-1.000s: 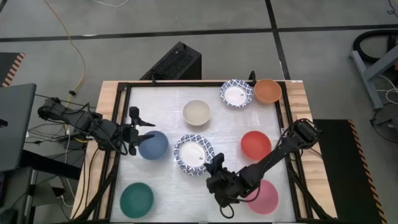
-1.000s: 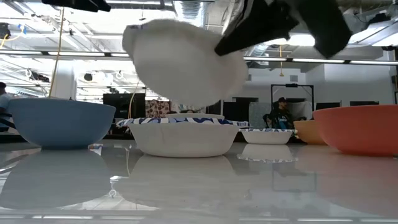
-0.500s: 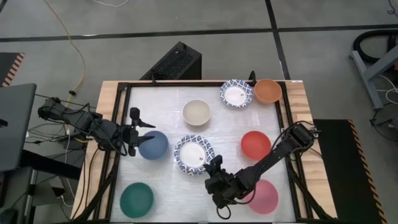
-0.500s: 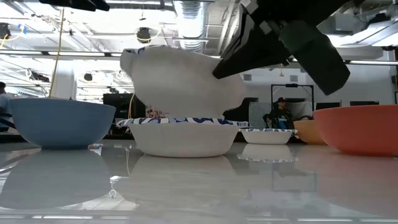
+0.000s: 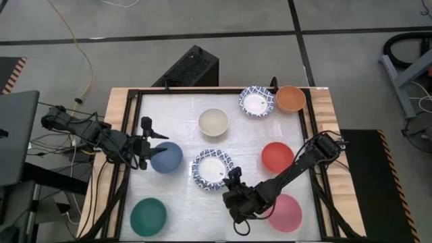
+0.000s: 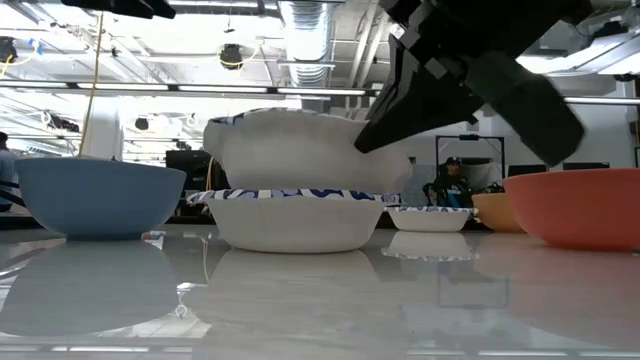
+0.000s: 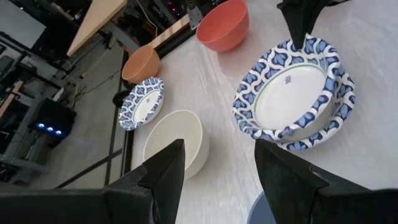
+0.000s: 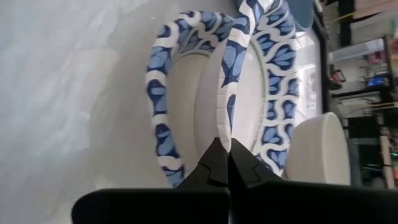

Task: Nest bowls inside each other by size order
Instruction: Stack the top left white blue bowl into the center white blue bowl

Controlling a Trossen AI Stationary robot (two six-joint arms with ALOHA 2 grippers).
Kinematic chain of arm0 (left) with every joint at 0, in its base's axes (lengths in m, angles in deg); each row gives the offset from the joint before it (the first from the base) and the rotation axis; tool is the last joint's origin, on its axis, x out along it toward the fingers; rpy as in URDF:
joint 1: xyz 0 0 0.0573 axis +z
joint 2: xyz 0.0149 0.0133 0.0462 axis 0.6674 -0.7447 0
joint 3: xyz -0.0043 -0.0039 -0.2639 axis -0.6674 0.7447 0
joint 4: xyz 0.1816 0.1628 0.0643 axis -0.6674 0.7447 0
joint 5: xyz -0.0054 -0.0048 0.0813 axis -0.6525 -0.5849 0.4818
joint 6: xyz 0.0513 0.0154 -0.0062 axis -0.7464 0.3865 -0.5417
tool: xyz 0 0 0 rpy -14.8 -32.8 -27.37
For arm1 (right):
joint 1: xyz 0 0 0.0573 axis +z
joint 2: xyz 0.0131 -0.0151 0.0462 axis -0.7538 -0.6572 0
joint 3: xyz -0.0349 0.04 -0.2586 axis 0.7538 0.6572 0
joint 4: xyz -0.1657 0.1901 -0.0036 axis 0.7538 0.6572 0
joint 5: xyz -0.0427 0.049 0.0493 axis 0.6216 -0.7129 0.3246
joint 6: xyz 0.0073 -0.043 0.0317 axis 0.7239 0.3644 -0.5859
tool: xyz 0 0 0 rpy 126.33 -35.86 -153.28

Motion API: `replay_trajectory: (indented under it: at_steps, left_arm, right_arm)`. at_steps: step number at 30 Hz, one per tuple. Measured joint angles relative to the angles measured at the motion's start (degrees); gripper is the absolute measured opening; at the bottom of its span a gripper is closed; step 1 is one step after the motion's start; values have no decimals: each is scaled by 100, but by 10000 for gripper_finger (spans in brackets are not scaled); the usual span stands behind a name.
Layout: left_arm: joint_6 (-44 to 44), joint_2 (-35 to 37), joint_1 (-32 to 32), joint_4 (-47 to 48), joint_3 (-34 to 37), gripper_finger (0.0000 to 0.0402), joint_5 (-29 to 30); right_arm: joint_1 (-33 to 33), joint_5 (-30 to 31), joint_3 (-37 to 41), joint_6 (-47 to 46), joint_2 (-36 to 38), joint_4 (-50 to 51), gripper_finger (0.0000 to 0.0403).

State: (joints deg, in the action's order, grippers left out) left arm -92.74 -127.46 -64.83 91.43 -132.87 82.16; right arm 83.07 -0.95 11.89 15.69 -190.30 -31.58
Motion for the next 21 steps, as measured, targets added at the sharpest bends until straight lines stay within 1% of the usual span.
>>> replay_trajectory:
  at_steps: [5, 7, 14, 21]
  left_arm:
    - [-7, 0, 0, 56, 1, 185, 0]
    - [8, 0, 0, 61, 3, 185, 0]
    - [122, 0, 0, 176, 4, 185, -4]
    - [201, 0, 0, 288, 4, 185, -4]
  right_arm:
    - [-68, -192, 0, -1, 2, 9, 3]
    - [-106, -295, 0, -2, -1, 50, 11]
    - [-177, -370, 0, -246, 0, 168, 50]
    - [-171, -373, 0, -260, 0, 150, 70]
